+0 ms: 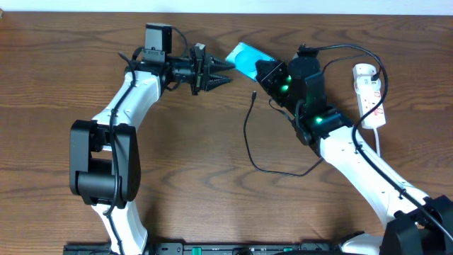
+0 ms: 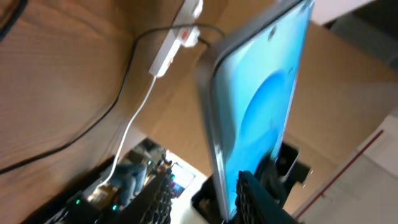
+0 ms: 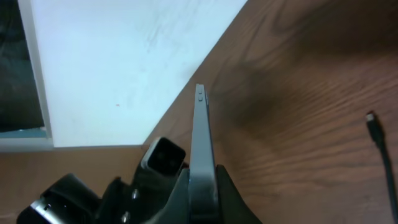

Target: Plug charger to phone and switch on socket

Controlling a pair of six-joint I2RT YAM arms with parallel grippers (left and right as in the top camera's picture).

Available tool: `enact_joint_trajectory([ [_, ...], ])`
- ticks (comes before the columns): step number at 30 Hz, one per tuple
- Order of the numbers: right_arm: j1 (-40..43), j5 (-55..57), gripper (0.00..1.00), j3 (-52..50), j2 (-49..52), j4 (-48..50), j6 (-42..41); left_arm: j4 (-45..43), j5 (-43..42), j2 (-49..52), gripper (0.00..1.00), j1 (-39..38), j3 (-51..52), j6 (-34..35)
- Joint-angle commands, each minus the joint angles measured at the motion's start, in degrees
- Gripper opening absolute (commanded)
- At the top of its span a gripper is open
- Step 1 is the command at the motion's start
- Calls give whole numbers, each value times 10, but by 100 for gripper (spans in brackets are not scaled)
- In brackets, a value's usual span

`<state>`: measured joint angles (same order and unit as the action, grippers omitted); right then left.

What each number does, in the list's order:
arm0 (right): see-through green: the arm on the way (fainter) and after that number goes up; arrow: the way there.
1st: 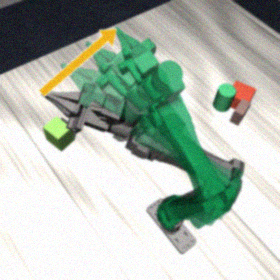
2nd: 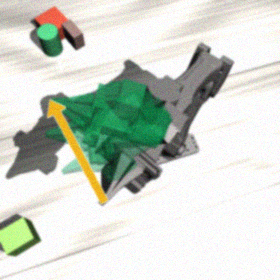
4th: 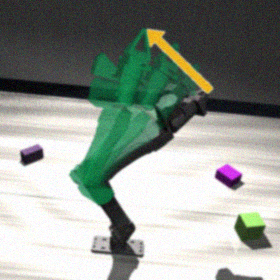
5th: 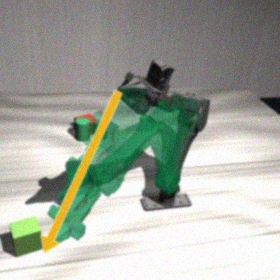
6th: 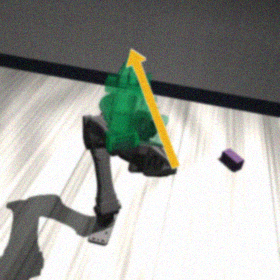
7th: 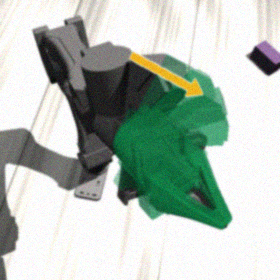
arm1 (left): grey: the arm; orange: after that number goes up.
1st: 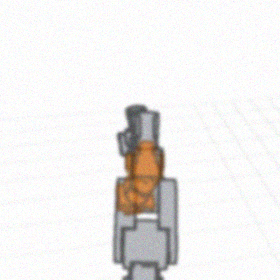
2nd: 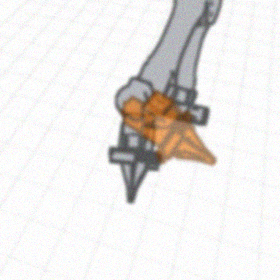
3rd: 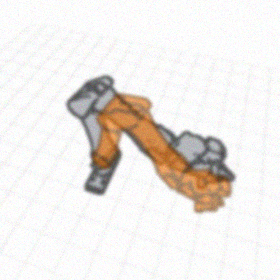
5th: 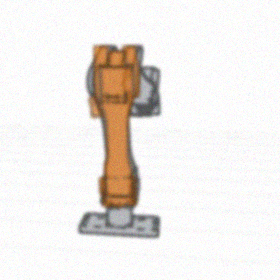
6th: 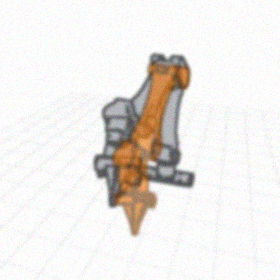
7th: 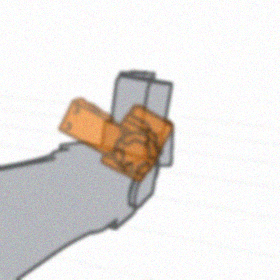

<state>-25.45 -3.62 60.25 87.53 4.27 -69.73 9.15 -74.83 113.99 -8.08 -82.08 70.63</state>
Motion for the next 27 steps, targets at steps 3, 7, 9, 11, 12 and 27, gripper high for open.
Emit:
enact_joint_trajectory([
  [3, -17, 6, 1, 9, -2, 11, -46, -36, 53, -11, 31, 1, -7, 67],
  [7, -24, -8, 1, 9, -2, 18, -55, -39, 72, -11, 31, 0, -7, 71],
  [9, -24, -25, 1, 9, -2, 20, -60, -39, 83, -11, 31, 0, -7, 71],
  [11, -24, -56, 1, 9, -2, 22, -61, -40, 98, -11, 32, 0, -7, 70],
  [12, -24, -65, 1, 9, -2, 22, -61, -40, 101, -11, 32, 0, -7, 71],
  [27, -68, -122, 1, 9, -2, -37, -61, -130, 115, -11, 14, 0, -7, 143],
])
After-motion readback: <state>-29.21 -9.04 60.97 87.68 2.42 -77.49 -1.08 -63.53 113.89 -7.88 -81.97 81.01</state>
